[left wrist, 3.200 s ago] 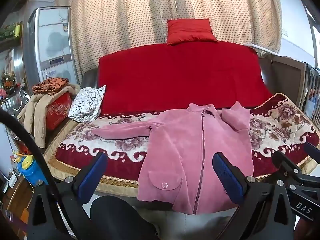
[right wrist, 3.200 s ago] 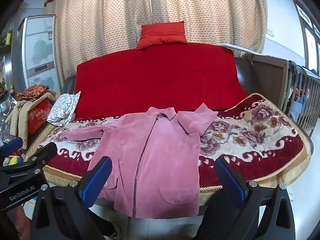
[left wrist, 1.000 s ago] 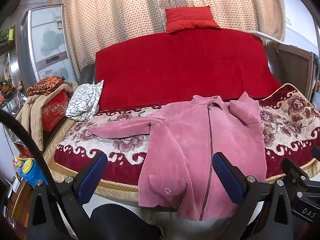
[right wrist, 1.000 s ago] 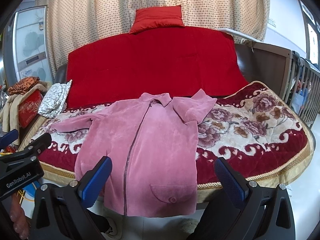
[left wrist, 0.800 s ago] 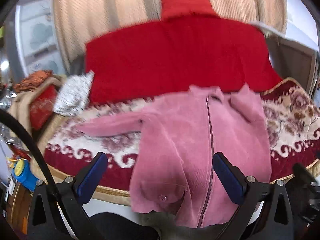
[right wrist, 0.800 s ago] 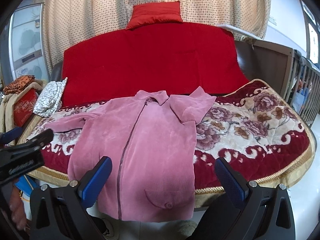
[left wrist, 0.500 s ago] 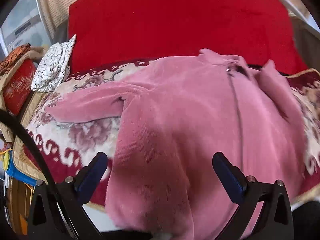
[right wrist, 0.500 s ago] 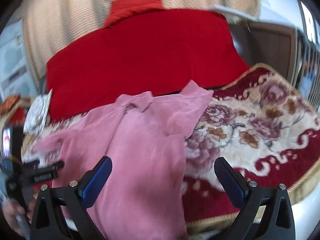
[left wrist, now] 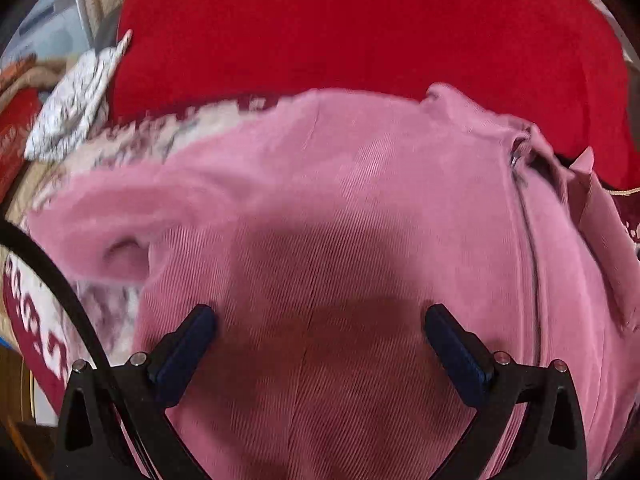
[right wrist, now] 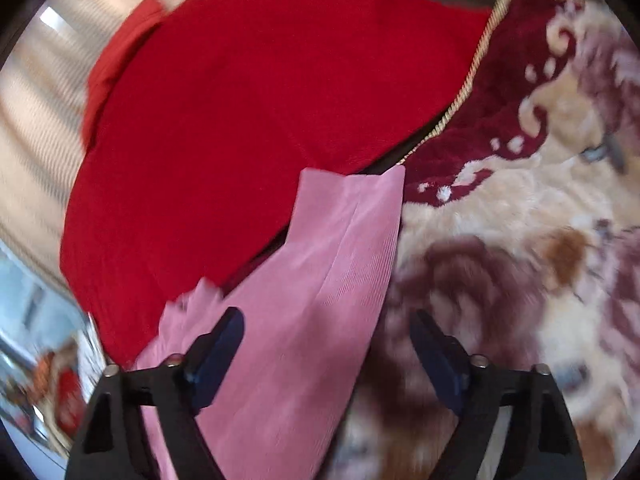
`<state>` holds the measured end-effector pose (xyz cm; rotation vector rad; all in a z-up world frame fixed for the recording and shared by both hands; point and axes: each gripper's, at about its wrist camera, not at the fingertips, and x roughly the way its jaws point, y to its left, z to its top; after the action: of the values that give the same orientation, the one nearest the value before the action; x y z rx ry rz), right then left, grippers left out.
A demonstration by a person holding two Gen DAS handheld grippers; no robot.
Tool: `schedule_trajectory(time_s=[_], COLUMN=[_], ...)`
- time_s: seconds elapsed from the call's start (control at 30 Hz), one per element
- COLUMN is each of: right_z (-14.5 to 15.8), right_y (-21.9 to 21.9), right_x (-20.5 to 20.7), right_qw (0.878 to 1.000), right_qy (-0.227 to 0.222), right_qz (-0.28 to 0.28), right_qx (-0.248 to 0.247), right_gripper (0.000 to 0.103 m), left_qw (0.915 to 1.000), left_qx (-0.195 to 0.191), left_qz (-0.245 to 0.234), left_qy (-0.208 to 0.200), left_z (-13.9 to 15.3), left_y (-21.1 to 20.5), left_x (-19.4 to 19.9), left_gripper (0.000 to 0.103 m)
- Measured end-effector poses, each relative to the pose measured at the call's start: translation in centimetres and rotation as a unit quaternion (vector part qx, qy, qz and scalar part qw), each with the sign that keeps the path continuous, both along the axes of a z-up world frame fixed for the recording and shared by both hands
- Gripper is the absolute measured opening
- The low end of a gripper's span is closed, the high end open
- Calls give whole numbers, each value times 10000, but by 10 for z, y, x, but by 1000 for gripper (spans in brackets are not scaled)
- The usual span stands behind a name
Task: Fold large clothes
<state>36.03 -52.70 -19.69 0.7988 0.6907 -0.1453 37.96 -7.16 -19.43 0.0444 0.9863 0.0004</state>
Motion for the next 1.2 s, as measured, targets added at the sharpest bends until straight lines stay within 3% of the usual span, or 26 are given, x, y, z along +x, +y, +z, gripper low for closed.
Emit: schedule_trajectory(time_s=[0.07, 0.2, 0.37, 0.43, 0.47, 0.53, 0.6, 0.77, 0.97, 1.1, 1.2], right_z=[-12, -33, -37, -37, -38, -42, -34, 8, 59, 67, 57], right_y=[-17, -40, -37, -33, -32, -29, -23, 21, 121, 187, 229], right_x=[16, 43, 75, 88, 93, 97, 90, 58, 18, -3, -11], right_qw=[9995, 9976, 9990, 9992, 9989, 9979, 9986, 9937, 9761, 9651, 9606], right_qy=[-48, -2, 121, 260, 342, 422, 213, -612, -1267, -1314, -1096], right_qz=[-174, -333, 1, 128, 180, 213, 297, 759, 1668, 2215, 2524], right_qx=[271, 610, 435, 289, 267, 432, 391, 553, 577, 478, 389], right_gripper=[82, 76, 70, 54, 26, 20, 11, 8, 8, 8, 8], left_qw=[9998, 9999, 9999, 9999, 9998, 9998, 9997, 9993, 9973, 9956, 9945], left_qx=[125, -15, 93, 102, 99, 112, 119, -2, -209, -259, -363], left_qz=[-38, -7, -16, -32, -43, -52, -29, 89, 290, 431, 544], left_qy=[-181, -130, -109, -124, -137, -182, -228, -376, -646, -787, -823], left_z=[6, 8, 7, 7, 6, 7, 8, 19, 39, 46, 48], left_y=[-5, -7, -16, -18, -17, -16, -14, -6, 15, 39, 60], left_x=[2, 6, 11, 11, 14, 14, 15, 13, 8, 2, 0], left_gripper=[103, 103, 103, 103, 103, 103, 103, 103, 103, 103, 103])
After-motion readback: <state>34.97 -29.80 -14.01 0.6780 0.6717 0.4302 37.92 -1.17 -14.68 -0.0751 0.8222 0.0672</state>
